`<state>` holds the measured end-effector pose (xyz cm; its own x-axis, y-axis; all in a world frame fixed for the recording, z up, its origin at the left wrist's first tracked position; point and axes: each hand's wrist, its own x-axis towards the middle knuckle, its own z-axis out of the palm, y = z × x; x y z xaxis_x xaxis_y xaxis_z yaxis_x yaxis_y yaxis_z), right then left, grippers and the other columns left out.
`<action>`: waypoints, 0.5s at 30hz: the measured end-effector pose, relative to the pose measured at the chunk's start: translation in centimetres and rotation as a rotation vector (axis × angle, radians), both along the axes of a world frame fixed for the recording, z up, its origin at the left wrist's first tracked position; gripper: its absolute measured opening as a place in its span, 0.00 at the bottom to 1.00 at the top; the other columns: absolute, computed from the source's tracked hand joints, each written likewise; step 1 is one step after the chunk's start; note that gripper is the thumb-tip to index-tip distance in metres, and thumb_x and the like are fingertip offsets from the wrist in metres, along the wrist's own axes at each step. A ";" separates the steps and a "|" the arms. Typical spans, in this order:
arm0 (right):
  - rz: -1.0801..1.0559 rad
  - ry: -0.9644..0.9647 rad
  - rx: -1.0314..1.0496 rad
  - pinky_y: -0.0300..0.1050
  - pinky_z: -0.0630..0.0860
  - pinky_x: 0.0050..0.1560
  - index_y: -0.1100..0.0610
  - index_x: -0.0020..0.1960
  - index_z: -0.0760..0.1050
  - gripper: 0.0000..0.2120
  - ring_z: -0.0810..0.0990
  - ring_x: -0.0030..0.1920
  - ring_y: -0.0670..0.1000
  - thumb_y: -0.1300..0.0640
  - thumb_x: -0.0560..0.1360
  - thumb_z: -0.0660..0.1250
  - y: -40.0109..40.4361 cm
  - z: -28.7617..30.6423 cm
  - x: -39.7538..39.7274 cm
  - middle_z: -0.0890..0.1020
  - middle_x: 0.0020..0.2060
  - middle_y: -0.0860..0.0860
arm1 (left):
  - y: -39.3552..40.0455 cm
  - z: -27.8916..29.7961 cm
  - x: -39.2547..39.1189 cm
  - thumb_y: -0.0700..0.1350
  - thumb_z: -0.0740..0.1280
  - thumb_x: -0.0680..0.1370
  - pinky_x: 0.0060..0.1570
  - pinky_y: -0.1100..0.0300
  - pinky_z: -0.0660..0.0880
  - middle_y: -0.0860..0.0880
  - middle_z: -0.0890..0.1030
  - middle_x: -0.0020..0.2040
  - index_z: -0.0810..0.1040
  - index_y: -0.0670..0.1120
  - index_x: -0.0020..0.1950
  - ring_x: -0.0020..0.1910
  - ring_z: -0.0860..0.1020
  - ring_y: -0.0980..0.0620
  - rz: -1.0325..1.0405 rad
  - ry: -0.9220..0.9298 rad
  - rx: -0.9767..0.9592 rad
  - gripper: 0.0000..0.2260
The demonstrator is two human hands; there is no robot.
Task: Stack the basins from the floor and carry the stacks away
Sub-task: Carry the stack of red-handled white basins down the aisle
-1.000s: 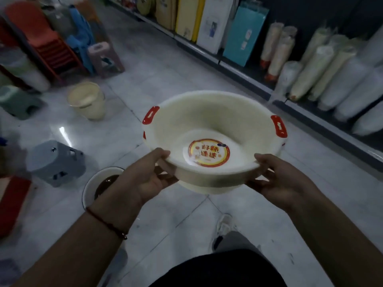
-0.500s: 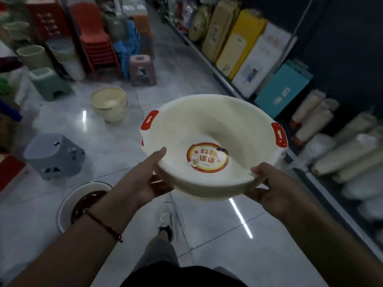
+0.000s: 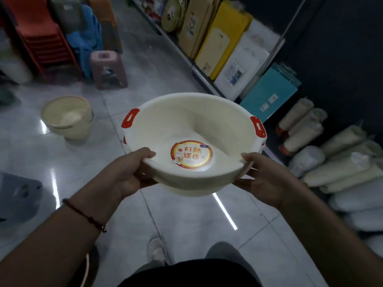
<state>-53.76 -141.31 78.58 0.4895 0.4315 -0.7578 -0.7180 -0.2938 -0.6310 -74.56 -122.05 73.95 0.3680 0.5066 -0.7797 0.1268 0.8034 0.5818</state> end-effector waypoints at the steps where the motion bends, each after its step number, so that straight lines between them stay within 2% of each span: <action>1: 0.002 0.009 0.014 0.57 0.83 0.41 0.47 0.74 0.63 0.30 0.83 0.52 0.62 0.56 0.75 0.69 1.1 0.1 1.0 0.77 0.59 0.59 | 1.6 0.4 0.8 0.37 0.70 0.74 0.39 0.44 0.80 0.38 0.79 0.55 0.74 0.40 0.59 0.53 0.78 0.40 -0.015 0.010 0.007 0.15; 3: 0.008 0.009 0.024 0.57 0.83 0.47 0.48 0.73 0.64 0.27 0.83 0.54 0.62 0.48 0.76 0.68 3.1 0.0 3.2 0.78 0.60 0.58 | 4.6 1.1 2.5 0.36 0.71 0.73 0.36 0.46 0.82 0.38 0.79 0.56 0.73 0.41 0.62 0.53 0.79 0.39 -0.047 0.009 0.004 0.19; 5: -0.012 -0.029 0.010 0.60 0.80 0.51 0.49 0.72 0.66 0.26 0.81 0.56 0.62 0.45 0.77 0.67 5.5 -0.5 5.4 0.78 0.59 0.57 | 7.2 1.6 4.4 0.36 0.71 0.72 0.33 0.46 0.82 0.38 0.78 0.58 0.74 0.40 0.62 0.54 0.79 0.39 -0.065 0.011 0.010 0.19; 7: -0.042 -0.067 0.019 0.60 0.80 0.49 0.49 0.70 0.66 0.23 0.80 0.56 0.61 0.48 0.77 0.67 8.1 -1.0 7.5 0.79 0.58 0.57 | 9.4 1.9 6.7 0.36 0.71 0.73 0.32 0.46 0.82 0.37 0.78 0.59 0.75 0.40 0.59 0.55 0.79 0.39 -0.067 0.009 0.015 0.16; 9: -0.047 -0.055 0.056 0.59 0.81 0.45 0.46 0.69 0.66 0.22 0.80 0.56 0.61 0.52 0.77 0.67 10.6 -1.4 9.9 0.78 0.58 0.58 | 11.6 2.3 9.0 0.37 0.71 0.73 0.33 0.46 0.82 0.37 0.78 0.60 0.75 0.40 0.60 0.56 0.78 0.39 -0.046 -0.008 0.014 0.16; 13: 0.007 0.011 0.078 0.61 0.81 0.43 0.47 0.72 0.64 0.28 0.79 0.56 0.64 0.53 0.75 0.69 15.7 -2.1 16.3 0.78 0.58 0.59 | 16.6 2.5 13.8 0.38 0.75 0.64 0.34 0.45 0.81 0.36 0.75 0.62 0.72 0.43 0.68 0.55 0.78 0.36 -0.018 -0.045 -0.001 0.33; 15: 0.018 0.057 0.088 0.63 0.81 0.42 0.49 0.72 0.65 0.32 0.77 0.58 0.65 0.54 0.71 0.71 18.6 -2.4 19.5 0.77 0.60 0.59 | 18.8 2.6 16.3 0.40 0.76 0.63 0.36 0.42 0.81 0.34 0.74 0.62 0.69 0.44 0.71 0.56 0.77 0.32 0.002 -0.047 -0.018 0.37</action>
<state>-34.26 -122.75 76.20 0.4379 0.5059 -0.7432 -0.7487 -0.2525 -0.6130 -58.21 -103.26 76.52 0.4036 0.4936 -0.7704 0.0979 0.8139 0.5728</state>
